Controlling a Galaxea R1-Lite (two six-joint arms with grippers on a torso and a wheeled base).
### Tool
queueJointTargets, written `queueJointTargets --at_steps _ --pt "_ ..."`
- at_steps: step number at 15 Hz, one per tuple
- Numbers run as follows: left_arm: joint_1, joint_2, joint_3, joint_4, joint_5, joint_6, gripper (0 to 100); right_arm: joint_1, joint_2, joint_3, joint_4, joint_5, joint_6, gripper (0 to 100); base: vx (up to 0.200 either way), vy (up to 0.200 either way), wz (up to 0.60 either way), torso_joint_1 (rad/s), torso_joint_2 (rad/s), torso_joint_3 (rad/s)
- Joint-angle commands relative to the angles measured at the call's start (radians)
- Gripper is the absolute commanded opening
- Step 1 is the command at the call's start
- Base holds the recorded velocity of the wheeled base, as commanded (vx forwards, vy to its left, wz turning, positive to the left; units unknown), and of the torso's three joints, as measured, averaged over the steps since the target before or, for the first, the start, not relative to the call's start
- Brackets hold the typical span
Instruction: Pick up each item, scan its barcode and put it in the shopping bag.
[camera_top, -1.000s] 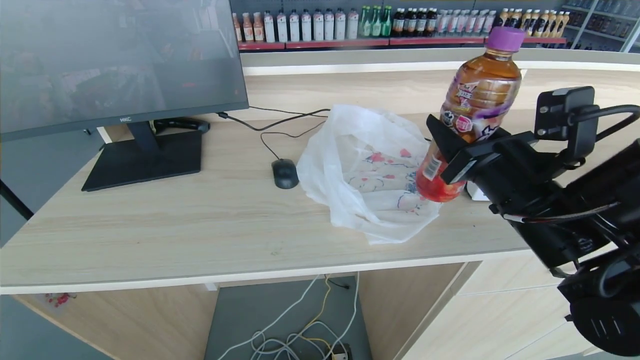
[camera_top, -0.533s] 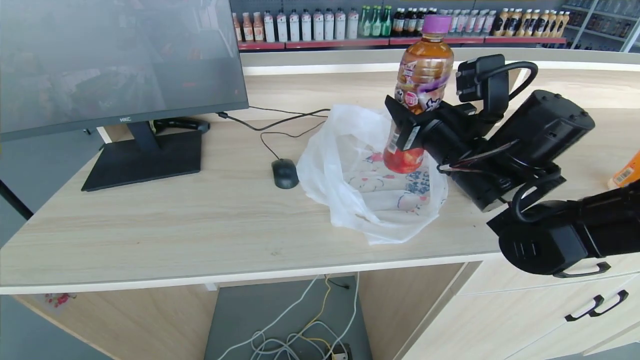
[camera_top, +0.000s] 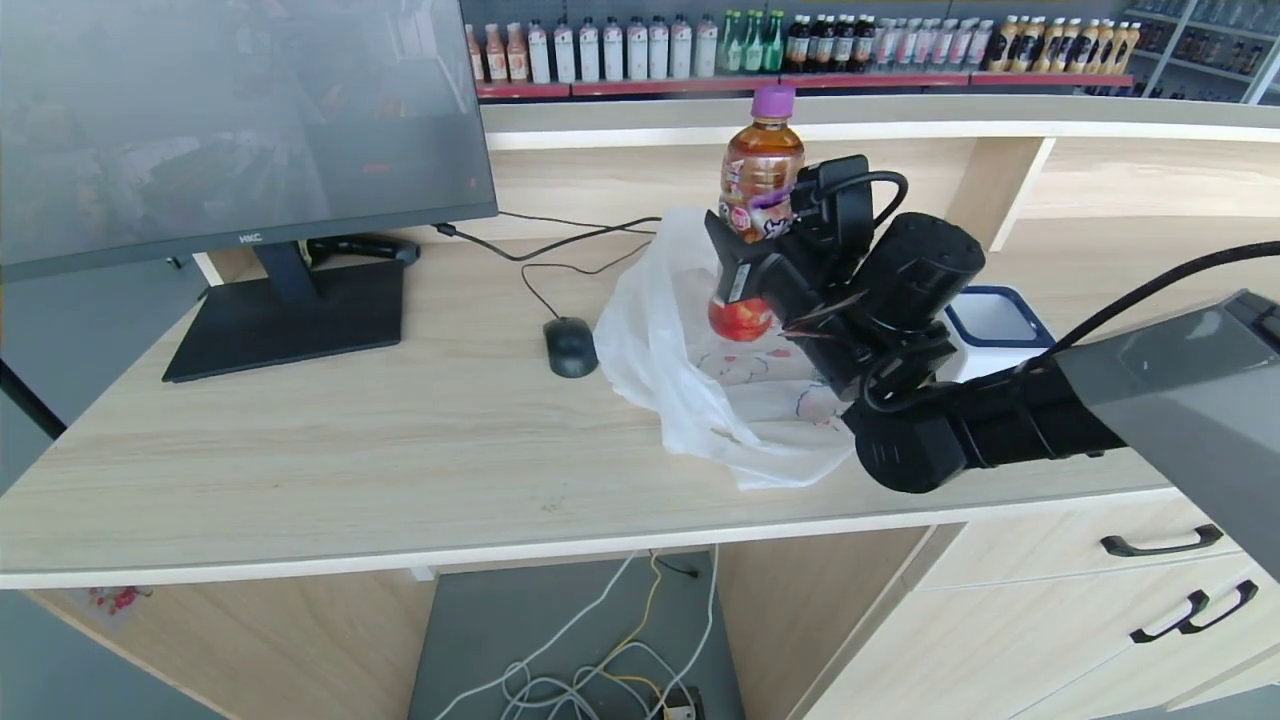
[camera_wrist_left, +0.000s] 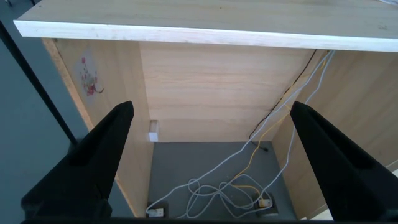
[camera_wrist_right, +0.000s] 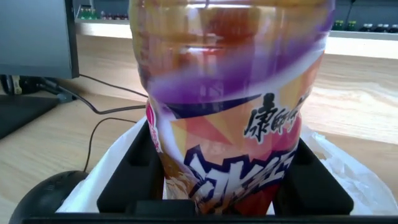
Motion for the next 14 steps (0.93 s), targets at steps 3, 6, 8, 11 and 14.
queueJointTargets --at_steps 3,6,8,11,14 --pt "0.0 0.0 0.0 -0.001 0.0 0.0 100 -0.007 0.069 -0.065 0.019 0.0 0.0 0 0.0 0.0 0.0 0.0 0.0 0.0" --pt "0.0 0.0 0.0 0.001 0.0 0.0 100 0.008 0.075 -0.068 0.019 -0.002 -0.002 0 0.0 0.0 0.0 0.0 0.0 0.0" --pt "0.0 0.0 0.0 -0.001 0.0 0.0 100 0.019 0.082 -0.084 0.021 0.0 -0.002 0 0.0 0.0 0.0 0.0 0.0 0.0" --pt "0.0 0.0 0.0 0.001 0.0 0.0 100 0.037 0.087 -0.085 0.018 -0.002 0.0 0 0.0 0.0 0.0 0.0 0.0 0.0" --pt "0.0 0.0 0.0 -0.001 0.0 0.0 100 0.037 0.095 -0.087 0.018 -0.002 0.0 0 0.0 0.0 0.0 0.0 0.0 0.0"
